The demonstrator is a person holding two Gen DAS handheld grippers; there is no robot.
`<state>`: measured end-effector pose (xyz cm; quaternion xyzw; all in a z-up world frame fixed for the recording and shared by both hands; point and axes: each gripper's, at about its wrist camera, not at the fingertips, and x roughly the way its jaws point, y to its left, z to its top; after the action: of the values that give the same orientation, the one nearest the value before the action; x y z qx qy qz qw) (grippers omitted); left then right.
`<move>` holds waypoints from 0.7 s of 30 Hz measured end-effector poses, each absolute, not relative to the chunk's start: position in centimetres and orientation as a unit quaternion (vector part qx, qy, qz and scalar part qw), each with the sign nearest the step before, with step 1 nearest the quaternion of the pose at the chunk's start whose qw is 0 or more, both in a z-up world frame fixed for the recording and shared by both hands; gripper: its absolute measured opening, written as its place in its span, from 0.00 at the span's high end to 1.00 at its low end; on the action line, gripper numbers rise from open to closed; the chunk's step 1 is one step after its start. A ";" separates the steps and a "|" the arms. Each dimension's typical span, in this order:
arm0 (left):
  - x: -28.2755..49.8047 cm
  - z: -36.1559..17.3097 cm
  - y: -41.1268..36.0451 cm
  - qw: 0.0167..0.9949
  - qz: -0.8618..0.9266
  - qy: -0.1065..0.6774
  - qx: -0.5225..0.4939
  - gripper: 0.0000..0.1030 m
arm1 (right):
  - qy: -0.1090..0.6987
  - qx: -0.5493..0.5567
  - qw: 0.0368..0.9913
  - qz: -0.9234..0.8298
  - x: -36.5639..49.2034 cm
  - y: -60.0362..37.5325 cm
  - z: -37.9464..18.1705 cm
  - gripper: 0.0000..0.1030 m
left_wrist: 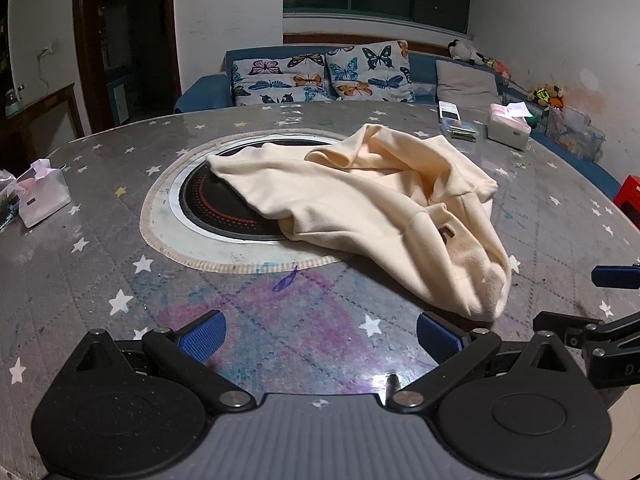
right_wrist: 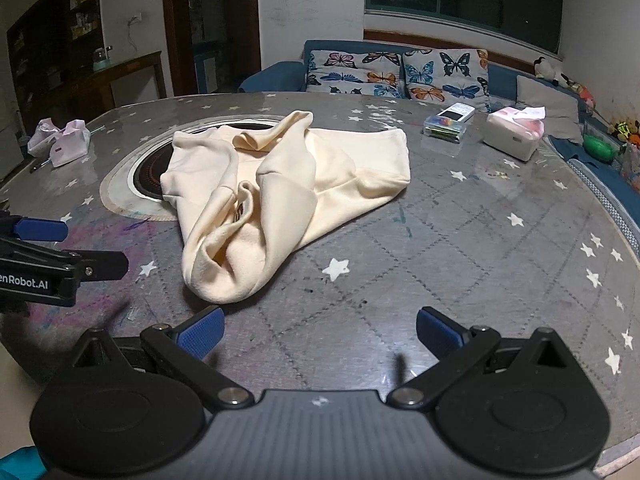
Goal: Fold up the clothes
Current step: 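Move both grippers toward the crumpled cream sweatshirt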
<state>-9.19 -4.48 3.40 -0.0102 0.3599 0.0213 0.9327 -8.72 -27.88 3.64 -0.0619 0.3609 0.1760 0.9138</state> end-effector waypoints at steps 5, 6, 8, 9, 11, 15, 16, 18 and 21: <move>-8.9 3.2 -4.7 0.930 0.023 0.366 -0.008 0.00 | 0.363 -0.062 0.912 0.180 -8.7 -27.7 3.5 0.00; -8.9 3.2 -4.7 0.930 0.023 0.367 -0.007 0.00 | 0.364 -0.062 0.912 0.180 -8.6 -27.7 3.5 0.00; -8.8 3.2 -4.7 0.930 0.022 0.368 -0.007 0.00 | 0.364 -0.062 0.912 0.180 -8.5 -27.6 3.4 0.00; -8.8 3.2 -4.8 0.930 0.022 0.368 -0.007 0.00 | 0.365 -0.062 0.911 0.180 -8.5 -27.5 3.3 0.00; -8.7 3.2 -4.8 0.930 0.021 0.368 -0.007 0.00 | 0.365 -0.061 0.911 0.181 -8.5 -27.4 3.3 0.00; -8.5 3.2 -4.9 0.929 0.021 0.370 -0.007 0.00 | 0.365 -0.061 0.911 0.183 -8.4 -27.2 3.3 0.00; -8.4 3.2 -4.9 0.929 0.020 0.370 -0.007 0.00 | 0.365 -0.062 0.911 0.183 -8.4 -27.2 3.3 0.00; -8.3 3.2 -5.0 0.928 0.021 0.371 -0.007 0.00 | 0.366 -0.062 0.910 0.183 -8.3 -27.2 3.3 0.00; -8.1 3.2 -5.0 0.928 0.021 0.372 -0.005 0.00 | 0.366 -0.062 0.910 0.183 -8.1 -27.2 3.4 0.00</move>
<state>-8.13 -5.04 3.19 -0.0053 0.3724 0.0206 0.9278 -8.07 -27.16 3.38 -0.0620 0.3657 0.1834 0.9104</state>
